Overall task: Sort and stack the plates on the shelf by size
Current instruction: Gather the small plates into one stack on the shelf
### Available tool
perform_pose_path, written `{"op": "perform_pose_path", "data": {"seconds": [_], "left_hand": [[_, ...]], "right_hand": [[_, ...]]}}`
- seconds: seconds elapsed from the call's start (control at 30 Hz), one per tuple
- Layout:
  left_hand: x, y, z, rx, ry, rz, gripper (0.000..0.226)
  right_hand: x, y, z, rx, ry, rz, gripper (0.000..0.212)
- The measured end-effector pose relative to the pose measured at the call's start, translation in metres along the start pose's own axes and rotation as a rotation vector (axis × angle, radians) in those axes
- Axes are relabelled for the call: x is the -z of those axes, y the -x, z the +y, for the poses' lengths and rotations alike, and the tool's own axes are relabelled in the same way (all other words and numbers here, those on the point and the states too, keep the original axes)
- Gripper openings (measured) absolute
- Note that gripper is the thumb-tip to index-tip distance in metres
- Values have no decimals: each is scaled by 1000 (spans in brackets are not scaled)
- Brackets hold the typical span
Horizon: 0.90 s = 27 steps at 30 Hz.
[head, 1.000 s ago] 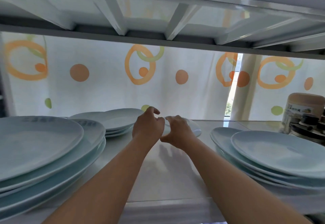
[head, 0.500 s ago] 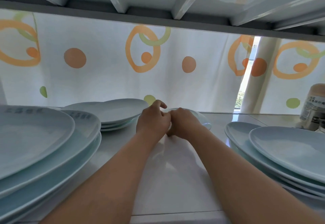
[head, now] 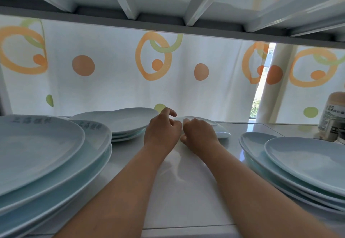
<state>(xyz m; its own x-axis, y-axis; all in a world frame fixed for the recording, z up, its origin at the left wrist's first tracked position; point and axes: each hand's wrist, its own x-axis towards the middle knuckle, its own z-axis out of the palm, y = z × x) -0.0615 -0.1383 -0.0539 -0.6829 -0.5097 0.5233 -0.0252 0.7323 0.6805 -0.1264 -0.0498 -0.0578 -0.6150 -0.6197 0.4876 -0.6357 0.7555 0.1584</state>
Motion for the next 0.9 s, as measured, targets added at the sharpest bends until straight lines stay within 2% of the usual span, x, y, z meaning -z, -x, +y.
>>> {"op": "perform_pose_path", "data": {"seconds": [0.13, 0.2, 0.3, 0.43, 0.57, 0.7, 0.8, 0.9], "left_hand": [[4, 4, 4, -24, 28, 20, 21], [6, 6, 6, -30, 49, 28, 20], [9, 10, 10, -37, 66, 47, 19], [13, 17, 16, -27, 92, 87, 18], [18, 27, 25, -30, 128, 99, 17], [21, 43, 38, -52, 206, 105, 16], [20, 56, 49, -77, 247, 136, 15], [21, 70, 66, -96, 323, 161, 17]], "right_hand": [[2, 0, 3, -113, -29, 93, 19], [4, 1, 2, -125, 57, 233, 10], [11, 0, 0, -144, 160, 348, 25], [22, 6, 5, -155, 134, 373, 30], [38, 19, 15, -234, -28, 373, 27], [66, 44, 24, -289, -214, 564, 5], [89, 65, 30, -380, -359, 656, 21], [110, 88, 45, -504, -554, 699, 25]]}}
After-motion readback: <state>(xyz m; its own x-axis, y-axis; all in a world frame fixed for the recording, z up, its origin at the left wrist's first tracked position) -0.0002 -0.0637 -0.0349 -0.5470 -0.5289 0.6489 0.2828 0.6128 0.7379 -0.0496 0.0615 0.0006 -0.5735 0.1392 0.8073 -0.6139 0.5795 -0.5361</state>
